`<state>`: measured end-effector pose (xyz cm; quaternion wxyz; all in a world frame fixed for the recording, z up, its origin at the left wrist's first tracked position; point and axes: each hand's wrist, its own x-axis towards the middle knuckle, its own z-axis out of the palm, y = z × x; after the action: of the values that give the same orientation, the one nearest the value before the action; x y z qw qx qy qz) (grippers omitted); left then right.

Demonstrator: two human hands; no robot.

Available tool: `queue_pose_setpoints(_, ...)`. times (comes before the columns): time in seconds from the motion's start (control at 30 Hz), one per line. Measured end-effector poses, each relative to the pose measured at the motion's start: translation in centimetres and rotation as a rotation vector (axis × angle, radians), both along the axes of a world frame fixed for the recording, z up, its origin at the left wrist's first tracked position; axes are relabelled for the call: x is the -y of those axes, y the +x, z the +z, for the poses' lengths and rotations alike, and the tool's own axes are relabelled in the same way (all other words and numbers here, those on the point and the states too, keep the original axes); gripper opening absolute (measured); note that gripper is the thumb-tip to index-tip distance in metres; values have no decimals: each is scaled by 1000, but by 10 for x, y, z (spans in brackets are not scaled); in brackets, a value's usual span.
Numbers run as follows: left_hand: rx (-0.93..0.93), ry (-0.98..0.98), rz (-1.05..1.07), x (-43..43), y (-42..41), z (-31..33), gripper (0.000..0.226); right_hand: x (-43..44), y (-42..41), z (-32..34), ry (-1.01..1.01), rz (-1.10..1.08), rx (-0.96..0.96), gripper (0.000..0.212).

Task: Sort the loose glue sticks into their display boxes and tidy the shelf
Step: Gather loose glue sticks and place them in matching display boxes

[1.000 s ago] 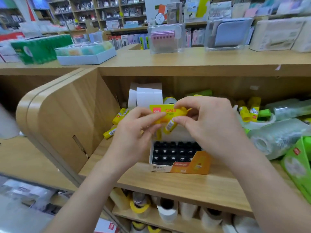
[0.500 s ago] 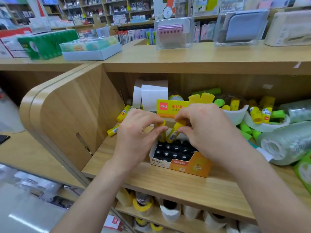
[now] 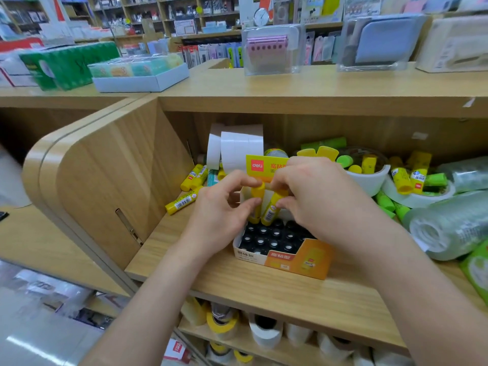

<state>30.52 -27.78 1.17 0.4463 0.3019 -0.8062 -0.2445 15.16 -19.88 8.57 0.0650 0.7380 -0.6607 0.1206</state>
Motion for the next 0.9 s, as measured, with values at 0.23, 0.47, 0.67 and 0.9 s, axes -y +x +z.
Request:
queue_pose_setpoints(0.23, -46, -20, 3, 4, 0, -4, 18, 10, 4, 1, 19, 76, -1, 24)
queue_pose_setpoints(0.47, -76, -43, -15, 2, 3, -8, 17, 10, 7, 2, -12, 49, 11, 19)
queue_pose_setpoints(0.67, -96, -46, -29, -2, 6, -6, 11, 4, 10, 2, 54, 47, 15, 28)
queue_pose_setpoints(0.9, -94, -44, -18, -9, 8, -3, 12, -8, 14, 2, 52, 40, 24, 29)
